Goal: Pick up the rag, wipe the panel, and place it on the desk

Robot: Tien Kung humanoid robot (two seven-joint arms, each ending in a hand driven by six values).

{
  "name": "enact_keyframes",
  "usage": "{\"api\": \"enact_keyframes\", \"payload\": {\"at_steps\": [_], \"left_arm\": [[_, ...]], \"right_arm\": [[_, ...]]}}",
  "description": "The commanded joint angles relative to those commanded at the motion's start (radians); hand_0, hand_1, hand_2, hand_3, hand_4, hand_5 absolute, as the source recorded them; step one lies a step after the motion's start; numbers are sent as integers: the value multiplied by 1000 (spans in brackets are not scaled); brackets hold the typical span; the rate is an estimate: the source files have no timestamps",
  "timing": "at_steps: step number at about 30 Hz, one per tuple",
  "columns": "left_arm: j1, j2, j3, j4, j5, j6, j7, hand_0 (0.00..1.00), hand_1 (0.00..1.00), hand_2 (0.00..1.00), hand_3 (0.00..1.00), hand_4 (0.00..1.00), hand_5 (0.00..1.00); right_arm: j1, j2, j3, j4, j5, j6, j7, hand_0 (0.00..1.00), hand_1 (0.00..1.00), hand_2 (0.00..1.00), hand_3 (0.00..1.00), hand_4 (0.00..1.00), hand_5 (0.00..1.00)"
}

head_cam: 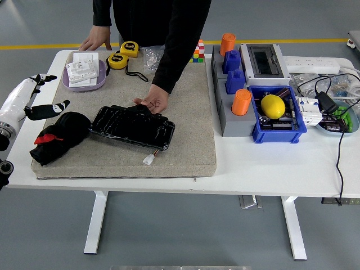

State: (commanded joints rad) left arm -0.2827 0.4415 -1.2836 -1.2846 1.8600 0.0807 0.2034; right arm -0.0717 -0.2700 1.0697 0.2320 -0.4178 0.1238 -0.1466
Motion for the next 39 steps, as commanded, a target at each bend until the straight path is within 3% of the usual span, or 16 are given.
{"api": "enact_keyframes", "payload": {"at_steps": [13,27,29,39], "left_arm": [[-10,-19,37,71,46,-19,35,820,951,961,919,856,244],[-14,-60,73,167,15,13,15,811,942,952,917,861,232],[-17,-65,74,174,11,16,14,803,936,945,913,890,270],[-22,-80,97,211,-19,36,5,784,914,933,905,892,277]], "right_arm": [[3,1,7,5,-5,-3,3,742,655,697,612,998,553],[1,3,15,3,-11,-2,1,742,655,696,612,998,554],[2,3,14,2,-11,-2,1,740,656,696,613,998,554],[-1,4,11,3,-10,-7,3,741,655,696,613,998,555]]}}
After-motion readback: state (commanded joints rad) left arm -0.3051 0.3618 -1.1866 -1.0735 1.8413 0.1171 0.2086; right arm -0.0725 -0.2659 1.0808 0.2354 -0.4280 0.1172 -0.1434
